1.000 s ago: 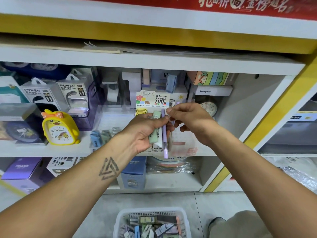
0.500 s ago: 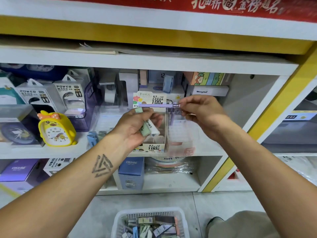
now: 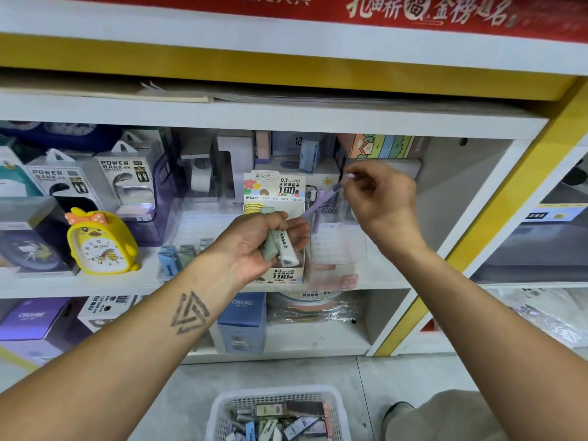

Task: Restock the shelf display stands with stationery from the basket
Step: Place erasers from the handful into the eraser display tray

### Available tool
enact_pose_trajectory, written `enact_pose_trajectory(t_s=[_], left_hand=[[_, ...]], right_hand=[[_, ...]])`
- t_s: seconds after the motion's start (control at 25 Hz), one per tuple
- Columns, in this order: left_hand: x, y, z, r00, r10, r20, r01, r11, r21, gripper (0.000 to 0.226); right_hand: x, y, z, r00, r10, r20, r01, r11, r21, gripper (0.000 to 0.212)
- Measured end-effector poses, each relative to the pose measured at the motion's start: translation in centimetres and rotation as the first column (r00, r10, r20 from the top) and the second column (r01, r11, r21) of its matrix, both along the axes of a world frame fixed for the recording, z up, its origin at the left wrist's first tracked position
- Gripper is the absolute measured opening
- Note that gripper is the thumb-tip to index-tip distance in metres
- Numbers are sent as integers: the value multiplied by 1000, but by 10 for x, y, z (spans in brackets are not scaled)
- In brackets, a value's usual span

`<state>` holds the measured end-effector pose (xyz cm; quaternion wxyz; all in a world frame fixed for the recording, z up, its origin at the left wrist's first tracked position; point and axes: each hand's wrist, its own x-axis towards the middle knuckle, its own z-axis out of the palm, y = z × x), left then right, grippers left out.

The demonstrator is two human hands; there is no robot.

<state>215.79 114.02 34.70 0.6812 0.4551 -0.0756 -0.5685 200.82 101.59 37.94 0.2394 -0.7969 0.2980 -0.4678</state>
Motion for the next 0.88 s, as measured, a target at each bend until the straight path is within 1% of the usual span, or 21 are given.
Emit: enact_pose_trajectory(t_s=[0.08,0.12,0.2,0.28,0.36,0.44,0.52,0.64,0.88], left_hand=[[2,0,-1,1000,-2,-12,2,1000,-10,31],[3,0,-2,1000,-1,-13,1,1000,-16,31],[5,0,-2,1000,-1,-5,0,1000,-13,31],[5,-1,-3,1000,4,-8,-4,1000,-4,30],[5,0,-3,1000,6,-19,-6,1000,-4,28],[6,0,-4,1000,6,-20,-6,1000,-3,26],[8,0,-5,1000,17,-18,-17,1000,-3,25],[12,1,-7,999,33,-19,-34,999,-8,30],[13,2,-7,999,40,-28,-41,999,-11,36]], right_hand=[[4,1,2,986,31,166,-50,992,115,13],[6,1,3,972,45,232,-81,986,146,13],[7,1,4,967,36,253,-61,994,93,16],[6,3,4,982,20,189,-12,999,-45,19],[6,3,0,999,-6,46,13,986,-166,21],[6,1,-8,992,-25,-123,1,983,-186,20],[6,0,-15,978,-19,-209,-20,983,-183,14],[6,-3,-22,970,-6,-244,-42,981,-192,7],[11,-4,-26,956,-15,-293,-36,985,-168,4]])
